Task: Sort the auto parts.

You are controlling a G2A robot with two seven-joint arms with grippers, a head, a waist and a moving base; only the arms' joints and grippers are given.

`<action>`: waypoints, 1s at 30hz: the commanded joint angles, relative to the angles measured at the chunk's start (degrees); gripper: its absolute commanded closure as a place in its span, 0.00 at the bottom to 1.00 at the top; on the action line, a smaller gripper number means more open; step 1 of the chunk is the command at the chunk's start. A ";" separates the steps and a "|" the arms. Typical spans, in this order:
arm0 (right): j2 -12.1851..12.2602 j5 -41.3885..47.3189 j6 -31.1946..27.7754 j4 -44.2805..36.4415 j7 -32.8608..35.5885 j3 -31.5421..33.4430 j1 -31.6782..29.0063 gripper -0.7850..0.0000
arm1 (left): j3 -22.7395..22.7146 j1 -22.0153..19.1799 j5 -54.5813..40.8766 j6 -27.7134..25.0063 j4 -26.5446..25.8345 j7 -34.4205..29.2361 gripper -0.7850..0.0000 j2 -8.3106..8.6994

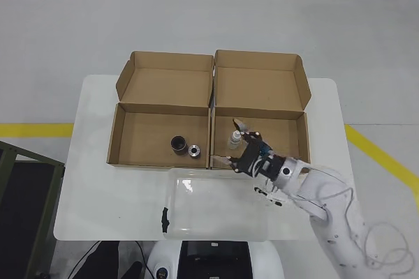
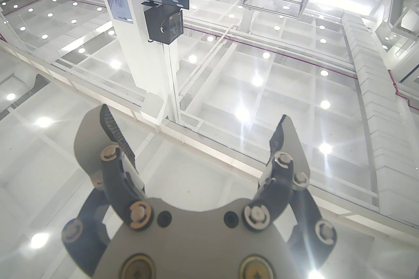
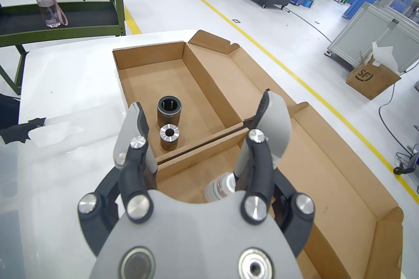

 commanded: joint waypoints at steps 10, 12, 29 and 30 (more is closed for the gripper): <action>1.77 -1.33 -1.92 0.31 -11.04 10.87 -10.13 0.00 | 0.00 0.00 0.00 0.00 0.00 0.00 0.00 0.00; 2.03 -1.72 -2.00 0.26 -12.93 12.64 -11.98 0.00 | 0.00 0.00 0.00 0.00 0.00 0.00 0.00 0.00; 3.74 -4.27 -2.37 2.31 -27.45 27.41 -26.35 0.00 | 0.00 0.00 0.00 0.00 0.00 0.00 0.00 0.00; 3.80 -4.21 -2.47 2.50 -28.07 28.14 -27.10 0.00 | 0.00 0.00 0.00 0.00 0.00 0.00 0.00 0.00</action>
